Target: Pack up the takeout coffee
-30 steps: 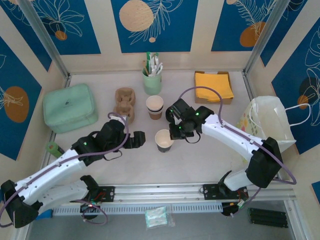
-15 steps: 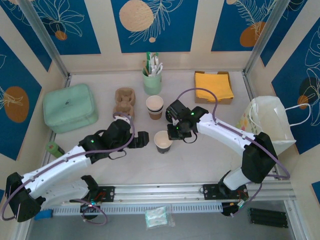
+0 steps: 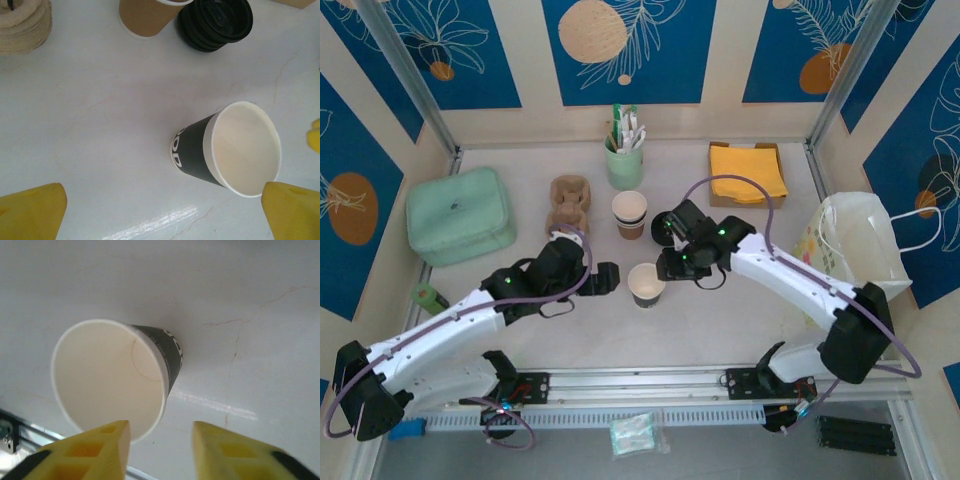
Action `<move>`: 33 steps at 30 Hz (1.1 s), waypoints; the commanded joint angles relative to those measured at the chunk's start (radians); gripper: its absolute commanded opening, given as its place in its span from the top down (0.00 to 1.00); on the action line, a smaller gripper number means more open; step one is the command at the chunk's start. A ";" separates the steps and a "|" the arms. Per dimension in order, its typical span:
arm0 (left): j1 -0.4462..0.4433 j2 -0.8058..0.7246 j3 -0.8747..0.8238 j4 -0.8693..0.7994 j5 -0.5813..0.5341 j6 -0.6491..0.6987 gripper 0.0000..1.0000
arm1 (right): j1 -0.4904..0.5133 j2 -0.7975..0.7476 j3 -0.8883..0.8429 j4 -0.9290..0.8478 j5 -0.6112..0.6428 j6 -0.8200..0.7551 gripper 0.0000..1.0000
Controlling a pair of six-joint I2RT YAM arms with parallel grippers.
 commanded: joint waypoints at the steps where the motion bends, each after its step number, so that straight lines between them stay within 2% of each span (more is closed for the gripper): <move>1: -0.010 0.006 0.051 0.001 -0.015 0.032 0.01 | -0.026 -0.056 0.047 -0.062 0.006 -0.005 0.54; 8: -0.010 0.016 0.062 0.023 -0.033 0.043 0.01 | -0.180 -0.079 0.116 -0.082 0.086 -0.024 0.44; 11: -0.010 0.023 0.068 0.031 -0.038 0.047 0.00 | -0.239 -0.057 0.126 -0.046 0.078 -0.049 0.44; 14: -0.010 0.029 0.067 0.037 -0.042 0.048 0.01 | -0.292 -0.011 0.149 -0.018 0.035 -0.094 0.43; 19: -0.010 0.041 0.061 0.060 -0.043 0.046 0.01 | -0.375 0.113 0.178 0.018 -0.108 -0.128 0.44; 24: -0.010 0.060 0.062 0.070 -0.030 0.048 0.01 | -0.393 0.202 0.174 0.087 -0.178 -0.105 0.50; 33: -0.010 0.091 0.075 0.094 -0.028 0.060 0.00 | -0.398 0.357 0.261 0.091 -0.164 -0.092 0.53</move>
